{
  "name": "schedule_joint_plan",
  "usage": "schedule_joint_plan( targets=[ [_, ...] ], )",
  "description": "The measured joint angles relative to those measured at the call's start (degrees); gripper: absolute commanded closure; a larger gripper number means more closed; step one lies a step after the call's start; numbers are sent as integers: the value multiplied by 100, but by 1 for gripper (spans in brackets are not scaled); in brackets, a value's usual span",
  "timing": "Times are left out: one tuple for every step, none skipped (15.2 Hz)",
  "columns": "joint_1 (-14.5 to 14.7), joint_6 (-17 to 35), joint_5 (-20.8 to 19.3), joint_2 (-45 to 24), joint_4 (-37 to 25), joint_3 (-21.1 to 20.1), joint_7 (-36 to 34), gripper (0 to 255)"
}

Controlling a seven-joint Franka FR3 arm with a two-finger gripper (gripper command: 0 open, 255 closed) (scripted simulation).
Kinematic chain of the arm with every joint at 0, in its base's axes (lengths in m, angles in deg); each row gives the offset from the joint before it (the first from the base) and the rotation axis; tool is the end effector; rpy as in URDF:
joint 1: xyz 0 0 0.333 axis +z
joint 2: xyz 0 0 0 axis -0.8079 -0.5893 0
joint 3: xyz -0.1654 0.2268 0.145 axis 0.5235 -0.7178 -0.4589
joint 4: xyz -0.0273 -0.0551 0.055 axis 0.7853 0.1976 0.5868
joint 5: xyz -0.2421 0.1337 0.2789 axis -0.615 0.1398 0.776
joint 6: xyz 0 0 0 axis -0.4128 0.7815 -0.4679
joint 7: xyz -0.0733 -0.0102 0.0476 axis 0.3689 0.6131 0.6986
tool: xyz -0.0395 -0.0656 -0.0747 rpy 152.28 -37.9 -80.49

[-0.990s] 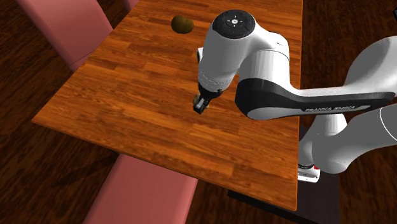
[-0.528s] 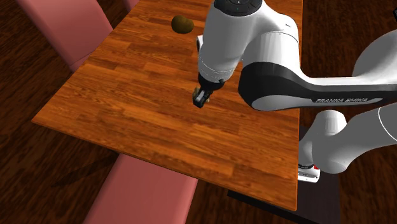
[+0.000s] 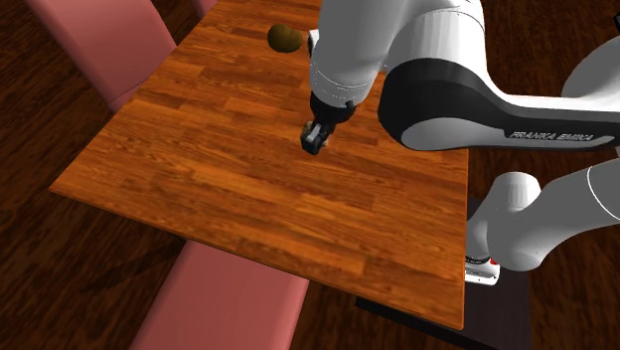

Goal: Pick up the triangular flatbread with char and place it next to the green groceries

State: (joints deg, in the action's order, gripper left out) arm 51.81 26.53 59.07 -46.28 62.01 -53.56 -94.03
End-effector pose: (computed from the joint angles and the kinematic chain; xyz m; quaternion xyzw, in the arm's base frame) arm 0.4603 0.0912 0.6827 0.9892 -0.1085 0.0866 0.0475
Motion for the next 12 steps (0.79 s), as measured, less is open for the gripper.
schedule_joint_plan(
  targets=[
    [-35, 14, -9, -26, -20, 65, 96, 255],
    [-74, 36, -11, -13, 6, 144, 210, 255],
    [-122, 21, -29, -95, -104, 225, 335, 255],
    [-174, 69, -41, -146, -120, 316, 470, 255],
    [-219, 80, -44, -160, -133, 400, 597, 255],
    [-274, 148, -47, -175, -95, 502, 745, 255],
    [-315, 127, -56, -252, -203, 571, 855, 255],
    [-364, 158, -57, -289, -223, 658, 988, 255],
    [-406, 163, -59, -336, -277, 730, 1103, 255],
    [-457, 184, -62, -412, -346, 814, 1232, 255],
    [-514, 155, -63, -536, -511, 906, 1384, 255],
    [-571, 148, -60, -619, -614, 995, 1531, 255]
  ],
)
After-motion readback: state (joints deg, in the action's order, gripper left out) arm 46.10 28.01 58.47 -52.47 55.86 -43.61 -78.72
